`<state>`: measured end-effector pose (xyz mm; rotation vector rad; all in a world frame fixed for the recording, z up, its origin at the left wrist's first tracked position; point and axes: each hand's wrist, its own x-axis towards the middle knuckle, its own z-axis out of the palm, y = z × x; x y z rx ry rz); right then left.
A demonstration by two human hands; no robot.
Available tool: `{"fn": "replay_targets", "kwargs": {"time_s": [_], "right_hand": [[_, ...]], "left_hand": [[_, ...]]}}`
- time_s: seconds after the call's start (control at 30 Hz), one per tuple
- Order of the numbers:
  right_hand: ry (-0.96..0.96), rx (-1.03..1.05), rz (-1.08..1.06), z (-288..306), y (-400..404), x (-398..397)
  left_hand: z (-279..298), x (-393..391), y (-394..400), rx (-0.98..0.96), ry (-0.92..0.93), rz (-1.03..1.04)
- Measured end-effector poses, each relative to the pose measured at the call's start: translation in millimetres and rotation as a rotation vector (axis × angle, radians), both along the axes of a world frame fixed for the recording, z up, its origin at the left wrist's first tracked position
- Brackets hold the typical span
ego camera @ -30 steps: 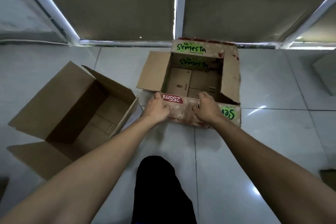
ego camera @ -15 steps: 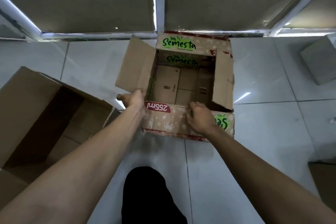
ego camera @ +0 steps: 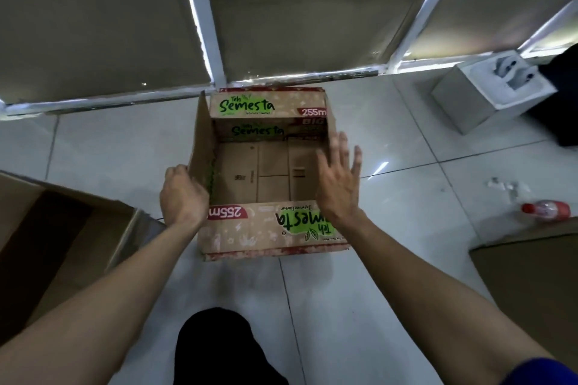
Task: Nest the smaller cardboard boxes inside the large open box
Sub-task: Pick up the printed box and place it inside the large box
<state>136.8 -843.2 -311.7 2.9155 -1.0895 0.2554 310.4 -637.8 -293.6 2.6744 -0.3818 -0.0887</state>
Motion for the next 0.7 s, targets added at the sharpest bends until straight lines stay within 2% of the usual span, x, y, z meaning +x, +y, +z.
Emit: {"fn": "replay_targets", "kwargs": {"time_s": [0.1,0.13,0.2,0.37,0.53,0.7], "right_hand": [[-0.06,0.267,-0.325,0,-22,-12],[-0.102,0.382,-0.389,-1,-26,-15],[-0.145,0.464,-0.44,-1,-30,-17],[-0.163,0.452,-0.39,5,-22,-11],[-0.116,0.377,-0.337,17,-8,-9],[-0.281,0.361,-0.296,52,9,0]], "left_hand": [[0,-6,2,0.045,0.084,-0.056],[0,-7,-1,0.06,0.125,-0.081],[1,-7,-8,0.076,0.187,-0.134],[4,-9,-24,0.153,0.169,-0.324],[27,-11,-24,0.069,0.118,-0.351],[74,-7,-16,0.004,0.021,-0.369]]}}
